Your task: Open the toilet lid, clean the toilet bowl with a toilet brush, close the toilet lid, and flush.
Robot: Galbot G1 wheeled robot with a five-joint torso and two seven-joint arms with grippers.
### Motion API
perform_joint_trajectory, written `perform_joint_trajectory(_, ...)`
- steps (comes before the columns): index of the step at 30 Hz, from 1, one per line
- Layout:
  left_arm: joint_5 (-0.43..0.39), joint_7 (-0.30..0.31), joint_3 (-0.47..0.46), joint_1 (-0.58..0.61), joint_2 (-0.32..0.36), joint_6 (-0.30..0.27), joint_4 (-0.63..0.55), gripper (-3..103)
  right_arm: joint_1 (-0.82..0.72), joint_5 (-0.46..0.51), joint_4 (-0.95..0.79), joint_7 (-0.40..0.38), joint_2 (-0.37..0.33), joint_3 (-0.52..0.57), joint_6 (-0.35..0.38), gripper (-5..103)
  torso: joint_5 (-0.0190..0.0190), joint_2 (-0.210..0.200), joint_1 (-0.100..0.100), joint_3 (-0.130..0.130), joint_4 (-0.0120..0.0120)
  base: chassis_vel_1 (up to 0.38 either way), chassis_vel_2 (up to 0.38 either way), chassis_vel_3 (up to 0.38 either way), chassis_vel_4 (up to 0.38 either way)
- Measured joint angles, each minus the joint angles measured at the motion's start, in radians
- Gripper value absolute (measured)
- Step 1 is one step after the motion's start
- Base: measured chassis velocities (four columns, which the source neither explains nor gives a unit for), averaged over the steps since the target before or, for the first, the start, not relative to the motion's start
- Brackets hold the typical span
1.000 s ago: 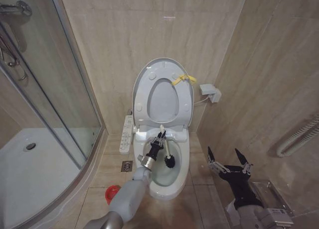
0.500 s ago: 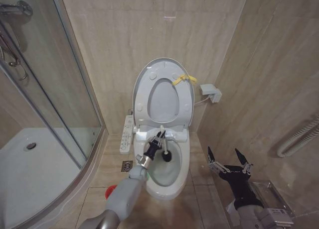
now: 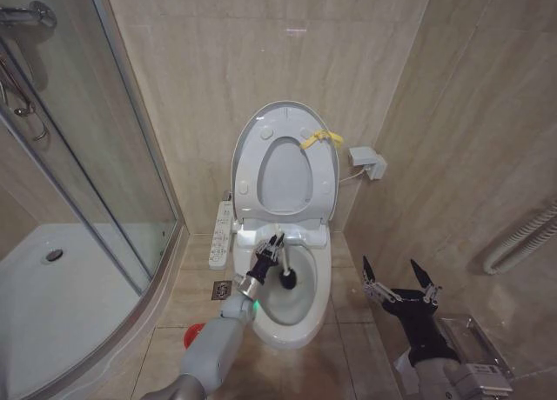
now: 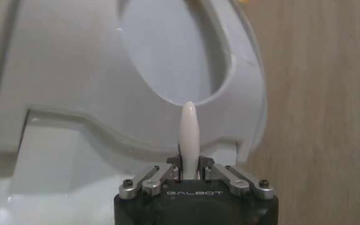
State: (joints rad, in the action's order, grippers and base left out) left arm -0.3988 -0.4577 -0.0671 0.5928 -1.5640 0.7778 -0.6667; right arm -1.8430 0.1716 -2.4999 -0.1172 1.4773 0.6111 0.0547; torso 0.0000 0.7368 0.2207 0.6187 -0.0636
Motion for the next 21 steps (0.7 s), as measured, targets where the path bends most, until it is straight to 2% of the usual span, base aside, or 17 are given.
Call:
perform_joint_trajectory(1, 0.027, 0.003, -0.004, -0.012, -0.006, 0.019, 0.016, 19, 0.000, 0.000, 0.000, 0.000, 0.000, 0.000, 0.000, 100, 0.0000, 0.000, 0.000, 0.000, -0.0002, 0.000, 0.000, 0.000, 0.000)
perform_joint_trajectory(3, 0.031, 0.006, -0.005, -0.019, -0.010, 0.026, 0.022, 19, 0.000, 0.000, 0.000, 0.000, 0.000, 0.000, 0.000, 100, 0.0000, 0.000, 0.000, 0.000, -0.0003, 0.000, 0.000, 0.000, 0.000)
perform_joint_trajectory(6, -0.035, 0.007, 0.005, -0.026, -0.032, 0.018, 0.017, 19, 0.000, 0.000, 0.000, 0.000, 0.000, 0.000, 0.000, 100, -0.0001, 0.000, 0.000, 0.000, -0.0006, 0.000, 0.000, 0.000, 0.000)
perform_joint_trajectory(7, -0.035, 0.007, 0.005, -0.026, -0.032, 0.018, 0.017, 19, 0.000, 0.000, 0.000, 0.000, 0.000, 0.000, 0.000, 100, -0.0001, 0.000, 0.000, 0.000, -0.0006, 0.000, 0.000, 0.000, 0.000)
perform_joint_trajectory(10, -0.190, 0.009, 0.031, -0.006, -0.041, -0.045, -0.031, 19, 0.000, 0.000, 0.000, 0.000, 0.000, 0.000, 0.000, 100, 0.0000, 0.000, 0.000, 0.000, -0.0005, 0.000, 0.000, 0.000, 0.000)
perform_joint_trajectory(13, -0.248, 0.017, 0.037, 0.006, -0.043, -0.074, -0.049, 19, 0.000, 0.000, 0.000, 0.000, 0.000, 0.000, 0.000, 100, 0.0000, 0.000, 0.000, 0.000, -0.0002, 0.000, 0.000, 0.000, 0.000)
perform_joint_trajectory(14, -0.251, 0.017, 0.036, 0.009, -0.043, -0.078, -0.048, 19, 0.000, 0.000, 0.000, 0.000, 0.000, 0.000, 0.000, 100, 0.0000, 0.000, 0.000, 0.000, -0.0003, 0.000, 0.000, 0.000, 0.000)
perform_joint_trajectory(16, -0.165, -0.005, 0.016, 0.008, -0.025, -0.041, 0.006, 19, 0.000, 0.000, 0.000, 0.000, 0.000, 0.000, 0.000, 100, -0.0002, 0.000, 0.000, 0.000, 0.0000, 0.000, 0.000, 0.000, 0.000)
perform_joint_trajectory(21, -0.104, -0.009, 0.010, 0.001, -0.012, -0.027, 0.011, 19, 0.000, 0.000, 0.000, 0.000, 0.000, 0.000, 0.000, 100, 0.0001, 0.000, 0.000, 0.000, 0.0002, 0.000, 0.000, 0.000, 0.000)
